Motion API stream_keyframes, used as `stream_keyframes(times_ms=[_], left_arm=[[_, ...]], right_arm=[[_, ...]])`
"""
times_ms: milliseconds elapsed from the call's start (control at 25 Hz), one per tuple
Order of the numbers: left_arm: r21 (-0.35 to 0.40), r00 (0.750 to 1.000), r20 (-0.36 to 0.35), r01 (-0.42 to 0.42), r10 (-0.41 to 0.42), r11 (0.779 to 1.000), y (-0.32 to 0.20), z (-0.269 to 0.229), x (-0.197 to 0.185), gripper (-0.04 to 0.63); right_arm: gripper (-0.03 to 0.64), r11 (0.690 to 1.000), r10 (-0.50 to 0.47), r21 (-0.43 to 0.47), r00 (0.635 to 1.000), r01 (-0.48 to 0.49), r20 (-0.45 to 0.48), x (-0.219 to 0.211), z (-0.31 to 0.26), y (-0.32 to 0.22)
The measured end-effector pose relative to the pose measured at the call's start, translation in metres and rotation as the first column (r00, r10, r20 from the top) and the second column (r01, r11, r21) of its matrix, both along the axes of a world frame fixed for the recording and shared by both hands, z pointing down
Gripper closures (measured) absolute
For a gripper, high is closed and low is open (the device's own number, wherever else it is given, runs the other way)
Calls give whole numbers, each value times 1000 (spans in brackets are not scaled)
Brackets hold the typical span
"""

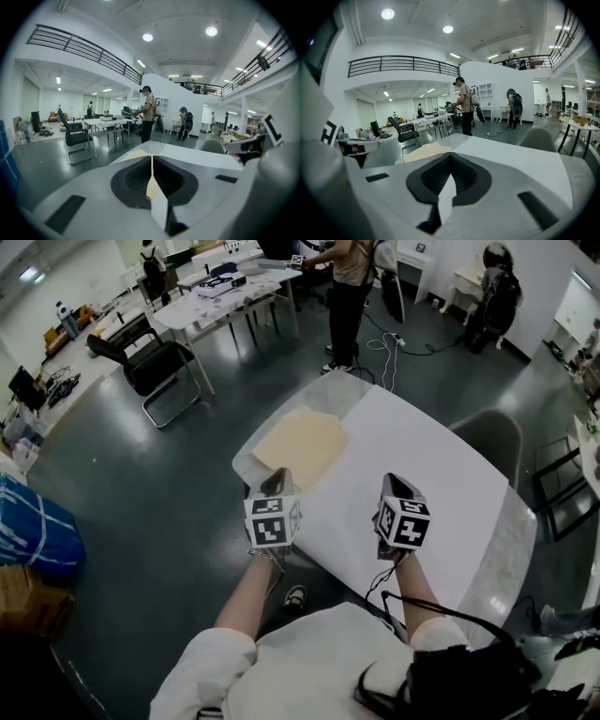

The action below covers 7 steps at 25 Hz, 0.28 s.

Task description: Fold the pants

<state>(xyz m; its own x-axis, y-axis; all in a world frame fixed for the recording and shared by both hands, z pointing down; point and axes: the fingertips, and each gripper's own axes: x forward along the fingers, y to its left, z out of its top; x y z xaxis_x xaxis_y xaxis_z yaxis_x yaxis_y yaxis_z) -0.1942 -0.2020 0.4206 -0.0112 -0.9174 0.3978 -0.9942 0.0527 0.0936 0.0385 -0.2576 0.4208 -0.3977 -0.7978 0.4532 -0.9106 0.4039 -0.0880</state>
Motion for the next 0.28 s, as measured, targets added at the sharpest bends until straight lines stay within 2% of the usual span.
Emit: stream_keyframes(times_ms=[280], left_arm=[[5, 1000, -11, -7, 7, 1000, 8, -2, 8, 578]], right_arm=[[626, 1000, 1, 8, 1000, -1, 3, 3, -7, 10]])
